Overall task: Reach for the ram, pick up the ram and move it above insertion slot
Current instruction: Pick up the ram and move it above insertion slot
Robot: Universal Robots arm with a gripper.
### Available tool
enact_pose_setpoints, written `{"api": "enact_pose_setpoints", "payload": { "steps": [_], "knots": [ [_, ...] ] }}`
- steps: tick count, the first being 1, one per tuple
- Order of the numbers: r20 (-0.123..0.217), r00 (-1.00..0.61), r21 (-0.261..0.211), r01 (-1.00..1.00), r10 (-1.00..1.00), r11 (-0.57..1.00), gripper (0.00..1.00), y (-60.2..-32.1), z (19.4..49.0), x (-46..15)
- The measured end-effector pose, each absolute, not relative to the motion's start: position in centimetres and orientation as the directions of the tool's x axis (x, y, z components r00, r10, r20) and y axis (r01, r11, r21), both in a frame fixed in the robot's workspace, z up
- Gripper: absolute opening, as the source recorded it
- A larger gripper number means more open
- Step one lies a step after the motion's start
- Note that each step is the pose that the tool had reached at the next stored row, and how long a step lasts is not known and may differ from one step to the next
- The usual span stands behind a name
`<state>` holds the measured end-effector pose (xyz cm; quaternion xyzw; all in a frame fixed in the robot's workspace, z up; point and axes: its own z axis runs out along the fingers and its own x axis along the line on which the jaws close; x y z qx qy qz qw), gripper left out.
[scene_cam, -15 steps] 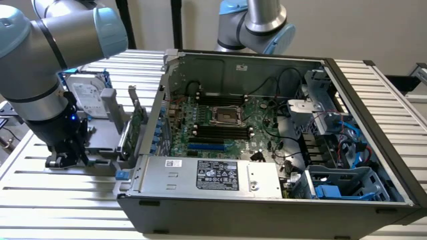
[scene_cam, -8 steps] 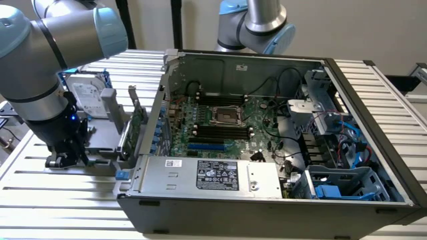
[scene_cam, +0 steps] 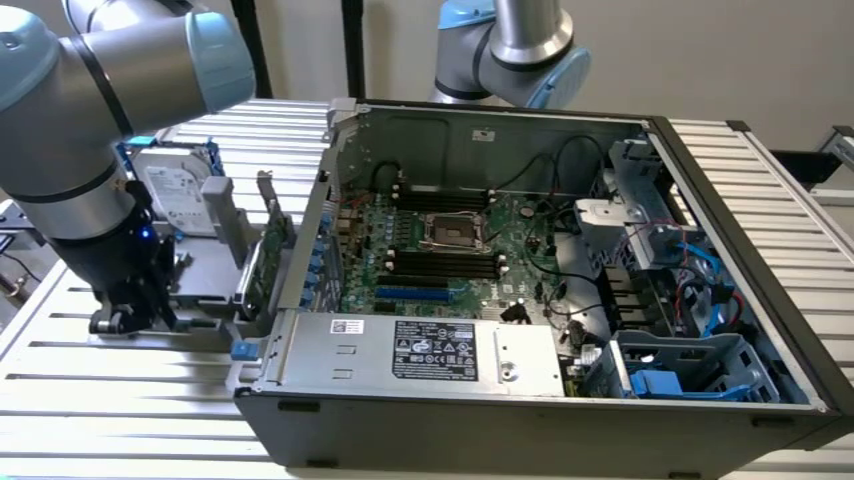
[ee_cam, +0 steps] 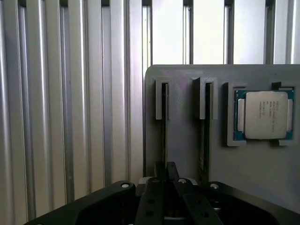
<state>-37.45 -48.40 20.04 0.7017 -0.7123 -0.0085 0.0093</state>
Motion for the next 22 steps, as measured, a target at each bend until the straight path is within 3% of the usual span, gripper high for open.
{"api": "enact_pose_setpoints", "payload": {
  "steps": [10,22],
  "knots": [
    [0.001,-0.015,0.029,-0.999,-1.000,0.015,0.13,-48.4,22.4,-37.4],
    [-0.005,0.000,0.031,-1.000,-1.000,0.000,0.13,-48.4,27.6,-36.4]
  ]
}}
